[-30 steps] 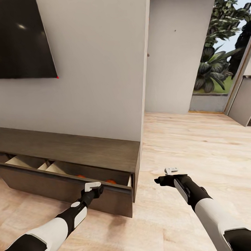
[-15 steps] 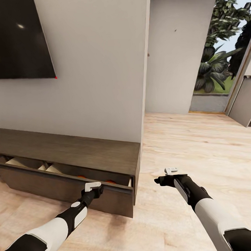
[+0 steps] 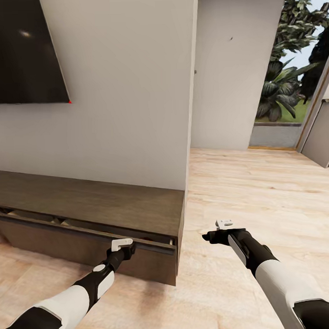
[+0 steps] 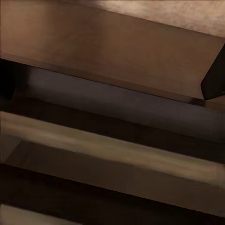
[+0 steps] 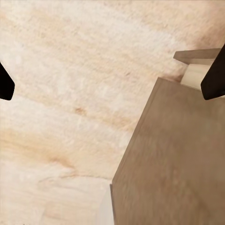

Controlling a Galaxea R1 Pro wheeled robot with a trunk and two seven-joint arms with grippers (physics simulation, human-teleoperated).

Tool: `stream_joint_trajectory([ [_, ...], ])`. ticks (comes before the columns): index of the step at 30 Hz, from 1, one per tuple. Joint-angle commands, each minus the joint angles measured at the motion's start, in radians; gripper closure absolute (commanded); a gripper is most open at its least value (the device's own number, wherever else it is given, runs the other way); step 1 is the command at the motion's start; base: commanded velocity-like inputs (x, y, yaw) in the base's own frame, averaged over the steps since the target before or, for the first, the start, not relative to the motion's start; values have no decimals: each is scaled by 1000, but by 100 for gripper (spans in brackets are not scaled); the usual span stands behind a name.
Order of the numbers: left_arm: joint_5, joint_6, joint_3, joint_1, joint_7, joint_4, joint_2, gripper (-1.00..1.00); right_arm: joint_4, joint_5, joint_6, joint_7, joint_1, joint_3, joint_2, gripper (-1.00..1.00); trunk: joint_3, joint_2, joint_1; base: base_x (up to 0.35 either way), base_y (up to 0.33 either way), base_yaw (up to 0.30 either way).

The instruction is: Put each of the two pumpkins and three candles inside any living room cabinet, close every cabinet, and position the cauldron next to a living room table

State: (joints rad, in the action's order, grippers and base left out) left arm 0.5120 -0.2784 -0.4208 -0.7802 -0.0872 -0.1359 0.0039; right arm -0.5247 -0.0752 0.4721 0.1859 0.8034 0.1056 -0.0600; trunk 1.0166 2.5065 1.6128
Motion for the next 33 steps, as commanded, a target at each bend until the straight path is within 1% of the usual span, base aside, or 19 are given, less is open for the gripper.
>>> stream_joint_trajectory([
  [1,14,-3,-6,-1,0,80,1,-100,-1,-8,5,-2,0,6,-1,-100,1,0,0,34,0,0],
  [11,14,-3,-6,-1,0,80,1,-100,-1,-8,5,-2,0,7,-1,-100,1,0,0,4,0,0],
  [17,14,-3,-6,-1,0,81,1,-100,-1,-8,5,-2,0,6,-1,-100,1,0,0,144,0,0],
  [28,14,-3,-6,-1,1,80,1,-100,-1,-8,5,-2,0,6,-1,-100,1,0,0,12,0,0],
  [33,14,-3,-6,-1,1,80,1,-100,-1,-8,5,-2,0,5,-1,-100,1,0,0,165,0,0],
])
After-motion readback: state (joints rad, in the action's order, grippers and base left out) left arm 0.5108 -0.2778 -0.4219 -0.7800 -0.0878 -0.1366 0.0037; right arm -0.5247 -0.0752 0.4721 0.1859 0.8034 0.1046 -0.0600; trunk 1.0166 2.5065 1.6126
